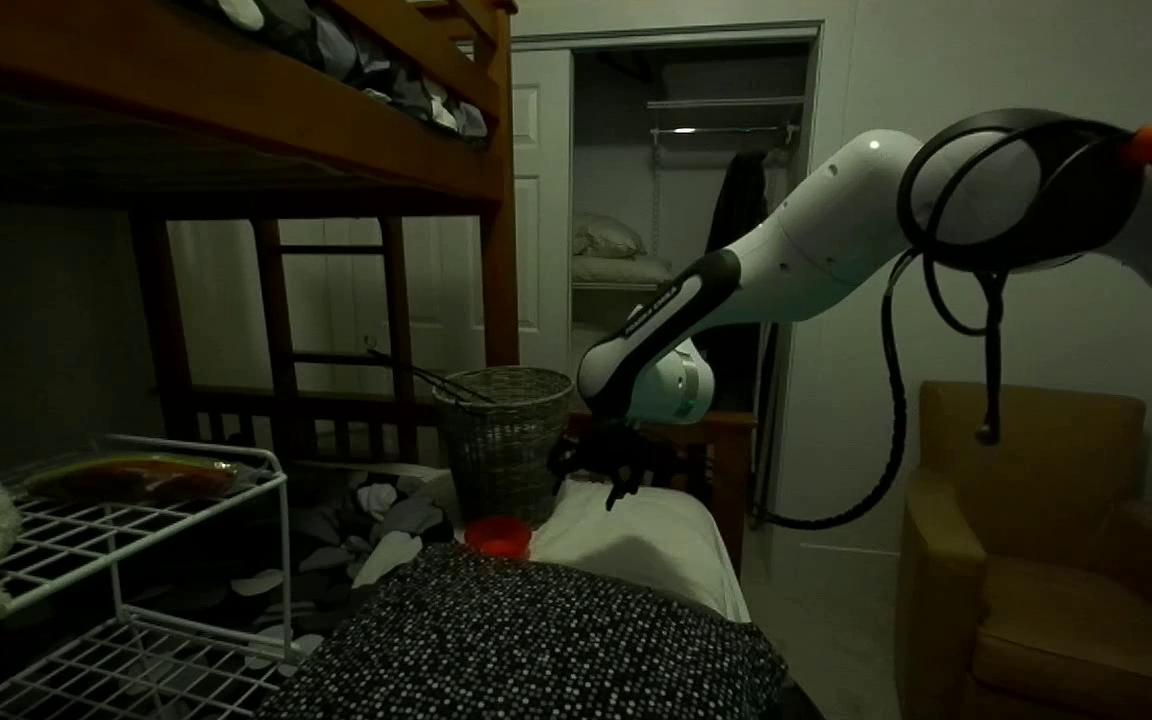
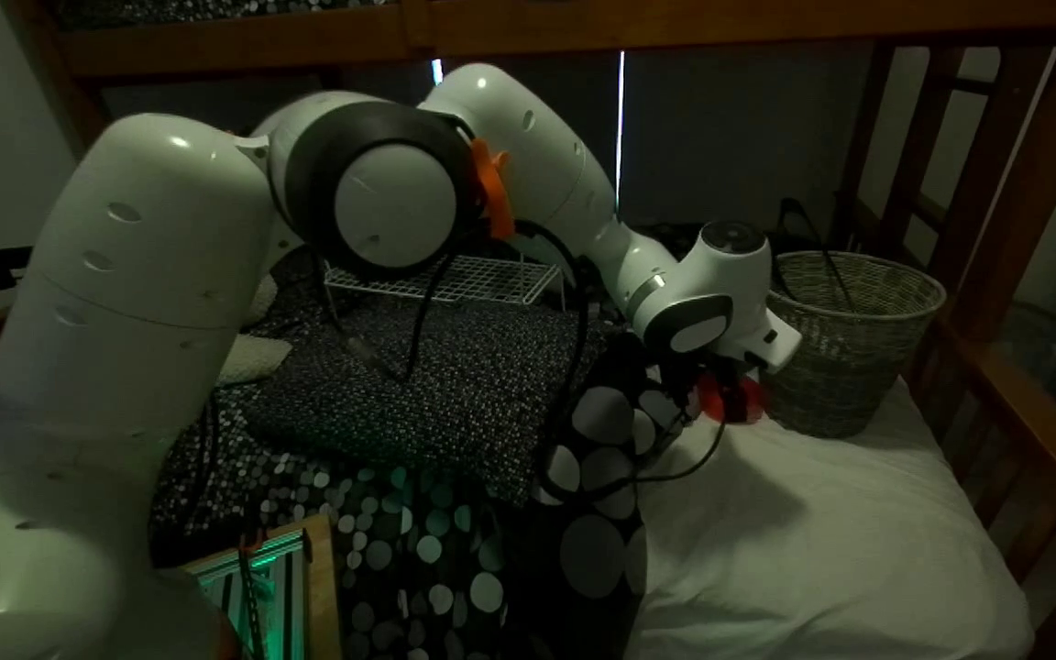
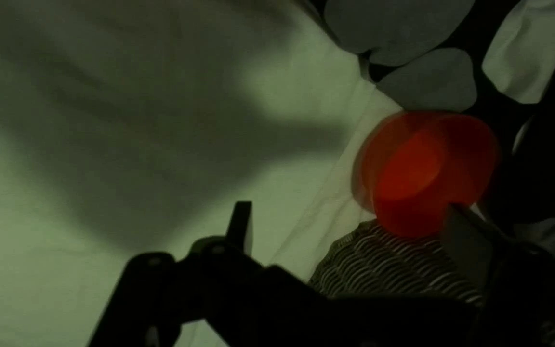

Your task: Put the bowl on the bottom rack on the left

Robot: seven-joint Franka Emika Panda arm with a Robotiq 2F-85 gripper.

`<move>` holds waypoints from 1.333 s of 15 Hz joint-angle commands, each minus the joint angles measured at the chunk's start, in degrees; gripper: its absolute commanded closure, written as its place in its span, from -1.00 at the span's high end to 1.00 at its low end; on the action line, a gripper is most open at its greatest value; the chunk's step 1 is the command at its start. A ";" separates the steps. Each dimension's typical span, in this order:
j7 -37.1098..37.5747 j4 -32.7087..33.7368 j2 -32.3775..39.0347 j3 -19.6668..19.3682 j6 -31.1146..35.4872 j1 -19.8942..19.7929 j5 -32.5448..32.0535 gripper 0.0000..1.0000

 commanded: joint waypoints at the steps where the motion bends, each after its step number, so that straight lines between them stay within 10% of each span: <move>1: 6.11 5.76 7.09 -3.08 2.89 3.66 -3.20 1.00; 12: 2.82 28.30 24.53 -2.64 0.69 4.71 -7.77 0.87; 20: 4.06 36.67 29.13 -4.53 -4.79 6.31 -9.88 -0.44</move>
